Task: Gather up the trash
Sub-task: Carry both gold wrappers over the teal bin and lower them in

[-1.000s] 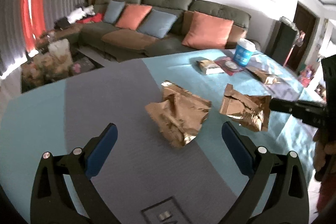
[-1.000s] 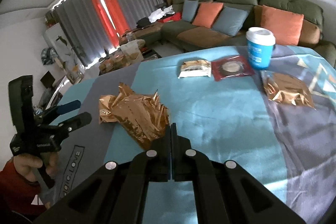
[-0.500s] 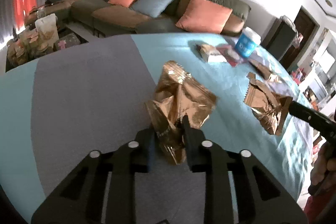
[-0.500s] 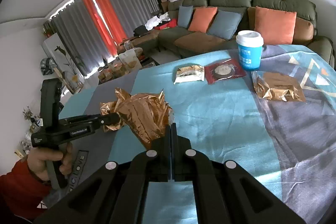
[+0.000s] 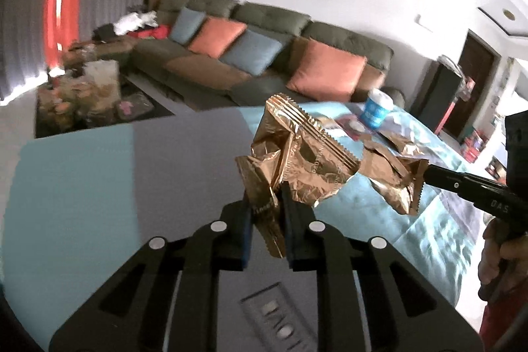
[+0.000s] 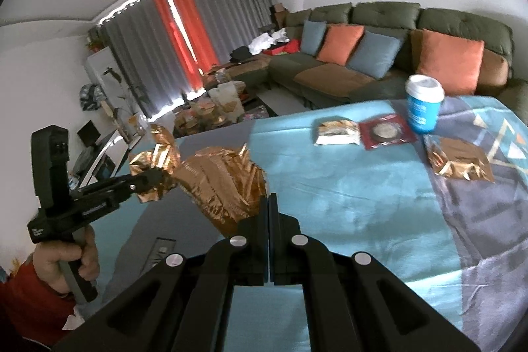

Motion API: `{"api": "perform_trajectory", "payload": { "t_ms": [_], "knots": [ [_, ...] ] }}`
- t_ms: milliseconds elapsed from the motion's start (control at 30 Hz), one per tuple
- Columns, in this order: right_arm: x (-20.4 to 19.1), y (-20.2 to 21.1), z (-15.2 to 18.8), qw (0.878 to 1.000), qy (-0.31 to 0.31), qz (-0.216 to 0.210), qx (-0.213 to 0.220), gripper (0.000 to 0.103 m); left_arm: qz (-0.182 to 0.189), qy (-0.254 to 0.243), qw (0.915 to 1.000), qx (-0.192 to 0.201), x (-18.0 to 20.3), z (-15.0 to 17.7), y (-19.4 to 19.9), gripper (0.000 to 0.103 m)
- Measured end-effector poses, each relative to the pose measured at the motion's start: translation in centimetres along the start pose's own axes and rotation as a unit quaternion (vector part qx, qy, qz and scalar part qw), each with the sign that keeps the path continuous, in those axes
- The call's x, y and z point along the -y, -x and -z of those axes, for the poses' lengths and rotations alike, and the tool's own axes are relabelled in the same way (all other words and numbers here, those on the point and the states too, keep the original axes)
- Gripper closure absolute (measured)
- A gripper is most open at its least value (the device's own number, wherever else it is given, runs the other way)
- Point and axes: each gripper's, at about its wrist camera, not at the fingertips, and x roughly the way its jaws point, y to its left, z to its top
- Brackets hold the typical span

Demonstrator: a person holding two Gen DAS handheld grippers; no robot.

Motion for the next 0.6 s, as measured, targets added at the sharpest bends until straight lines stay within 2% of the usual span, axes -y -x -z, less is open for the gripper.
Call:
{"api": "perform_trajectory", "payload": {
  "t_ms": [233, 600],
  "knots": [
    [-4.5, -0.2, -0.8, 0.999, 0.038, -0.028, 0.005, 0.103, -0.056, 0.029, 0.9975, 0.031, -5.2, 1.5, 6.6, 0.088],
    [-13.6, -1.4, -1.1, 0.991, 0.103, -0.087, -0.001, 0.103, -0.129, 0.066, 0.9861, 0.080, -11.4, 5.1, 17.7, 0.087]
  ]
}}
